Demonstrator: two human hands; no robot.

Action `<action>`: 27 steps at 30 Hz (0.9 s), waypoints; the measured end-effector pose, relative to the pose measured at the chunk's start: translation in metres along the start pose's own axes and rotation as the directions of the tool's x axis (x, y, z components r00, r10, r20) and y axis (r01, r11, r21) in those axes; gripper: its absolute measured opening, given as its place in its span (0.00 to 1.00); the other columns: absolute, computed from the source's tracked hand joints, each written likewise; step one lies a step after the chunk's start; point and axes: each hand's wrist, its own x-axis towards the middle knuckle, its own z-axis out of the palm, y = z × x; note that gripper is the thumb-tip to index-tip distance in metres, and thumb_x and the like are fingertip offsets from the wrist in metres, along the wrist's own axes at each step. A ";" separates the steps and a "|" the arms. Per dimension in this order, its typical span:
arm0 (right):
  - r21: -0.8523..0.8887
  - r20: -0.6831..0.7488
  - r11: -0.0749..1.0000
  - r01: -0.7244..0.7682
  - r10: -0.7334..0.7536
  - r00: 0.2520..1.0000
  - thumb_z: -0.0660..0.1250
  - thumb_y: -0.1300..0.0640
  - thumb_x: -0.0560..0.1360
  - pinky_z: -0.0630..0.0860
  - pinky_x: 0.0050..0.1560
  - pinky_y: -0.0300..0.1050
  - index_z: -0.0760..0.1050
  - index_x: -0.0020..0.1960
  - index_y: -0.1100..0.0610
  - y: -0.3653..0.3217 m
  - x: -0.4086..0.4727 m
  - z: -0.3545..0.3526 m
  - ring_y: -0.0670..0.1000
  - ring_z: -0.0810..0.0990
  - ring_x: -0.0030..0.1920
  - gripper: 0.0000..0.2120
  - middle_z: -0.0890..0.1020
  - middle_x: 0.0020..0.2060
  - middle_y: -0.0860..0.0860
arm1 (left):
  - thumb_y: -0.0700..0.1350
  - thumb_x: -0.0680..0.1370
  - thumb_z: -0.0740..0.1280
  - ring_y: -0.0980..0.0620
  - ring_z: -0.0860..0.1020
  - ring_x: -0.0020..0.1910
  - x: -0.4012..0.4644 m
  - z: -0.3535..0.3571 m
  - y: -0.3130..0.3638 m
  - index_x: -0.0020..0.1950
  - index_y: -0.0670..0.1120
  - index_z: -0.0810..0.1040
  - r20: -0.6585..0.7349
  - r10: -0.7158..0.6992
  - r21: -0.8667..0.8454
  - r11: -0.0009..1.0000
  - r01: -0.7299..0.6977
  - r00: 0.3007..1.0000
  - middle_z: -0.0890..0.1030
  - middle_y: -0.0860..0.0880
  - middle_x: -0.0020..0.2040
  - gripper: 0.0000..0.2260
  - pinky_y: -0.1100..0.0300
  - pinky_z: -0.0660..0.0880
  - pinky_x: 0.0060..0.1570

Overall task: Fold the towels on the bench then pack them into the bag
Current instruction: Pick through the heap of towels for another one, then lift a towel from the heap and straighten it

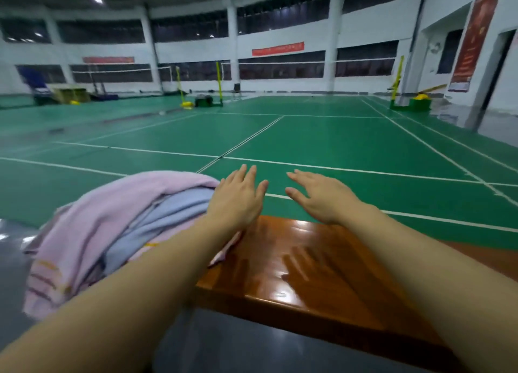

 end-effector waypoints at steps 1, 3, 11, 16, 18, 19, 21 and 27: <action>0.027 0.006 0.999 0.024 -0.025 1.000 0.51 0.37 0.83 0.60 0.77 0.51 0.59 0.81 0.46 -0.018 0.011 0.006 0.49 0.61 0.79 0.29 0.61 0.80 0.47 | 0.54 0.86 0.52 0.41 0.56 0.80 -0.006 -0.008 -0.021 0.81 0.45 0.59 0.007 -0.023 0.024 0.999 0.023 1.000 0.56 0.40 0.82 0.25 0.47 0.56 0.77; 0.104 0.026 0.992 0.069 -0.072 0.997 0.52 0.37 0.83 0.62 0.76 0.51 0.60 0.80 0.48 -0.053 0.030 0.018 0.51 0.63 0.78 0.28 0.63 0.79 0.48 | 0.54 0.85 0.55 0.39 0.62 0.77 -0.016 -0.022 -0.062 0.77 0.45 0.66 -0.020 -0.090 0.072 0.993 0.091 0.996 0.63 0.38 0.78 0.22 0.47 0.62 0.73; 0.397 0.062 0.912 0.105 -0.141 0.988 0.60 0.43 0.83 0.70 0.68 0.48 0.72 0.74 0.51 -0.137 0.085 0.053 0.53 0.74 0.69 0.22 0.76 0.71 0.50 | 0.53 0.80 0.67 0.36 0.75 0.58 -0.034 -0.055 -0.159 0.58 0.44 0.79 -0.239 -0.345 0.062 0.927 0.369 0.908 0.77 0.39 0.57 0.15 0.49 0.72 0.57; 0.569 -0.011 0.817 0.093 -0.105 0.994 0.68 0.46 0.80 0.74 0.62 0.47 0.80 0.62 0.52 -0.159 0.115 0.055 0.52 0.79 0.61 0.15 0.82 0.61 0.51 | 0.52 0.80 0.69 0.42 0.79 0.49 -0.023 -0.073 -0.173 0.49 0.48 0.79 -0.227 -0.377 -0.271 0.910 0.314 0.898 0.83 0.45 0.48 0.08 0.53 0.73 0.47; 0.609 -0.012 0.788 0.091 -0.105 0.994 0.71 0.46 0.78 0.73 0.57 0.45 0.82 0.58 0.53 -0.163 0.123 0.054 0.51 0.79 0.59 0.13 0.82 0.58 0.51 | 0.51 0.81 0.67 0.45 0.78 0.47 -0.019 -0.084 -0.178 0.48 0.47 0.79 -0.193 -0.403 -0.356 0.878 0.319 0.894 0.82 0.46 0.46 0.09 0.56 0.69 0.45; 0.614 -0.018 0.784 0.090 -0.100 0.995 0.72 0.47 0.78 0.71 0.54 0.43 0.82 0.56 0.54 -0.163 0.126 0.054 0.51 0.78 0.57 0.12 0.82 0.57 0.52 | 0.51 0.82 0.66 0.45 0.77 0.46 -0.018 -0.088 -0.179 0.48 0.46 0.79 -0.174 -0.413 -0.381 0.865 0.326 0.894 0.81 0.46 0.45 0.10 0.56 0.69 0.44; 0.615 -0.045 0.783 0.095 -0.086 0.995 0.71 0.49 0.78 0.68 0.50 0.42 0.81 0.53 0.55 -0.163 0.133 0.056 0.51 0.79 0.55 0.10 0.83 0.54 0.52 | 0.50 0.84 0.64 0.47 0.75 0.46 -0.015 -0.095 -0.183 0.49 0.45 0.78 -0.146 -0.423 -0.412 0.848 0.333 0.894 0.80 0.47 0.46 0.10 0.56 0.68 0.45; 0.618 -0.035 0.774 0.135 -0.145 0.989 0.73 0.49 0.77 0.75 0.54 0.48 0.75 0.54 0.52 -0.158 0.140 0.061 0.52 0.79 0.51 0.10 0.82 0.50 0.50 | 0.50 0.85 0.61 0.48 0.74 0.48 -0.007 -0.108 -0.183 0.52 0.45 0.75 -0.136 -0.463 -0.459 0.813 0.358 0.876 0.78 0.47 0.49 0.10 0.58 0.66 0.47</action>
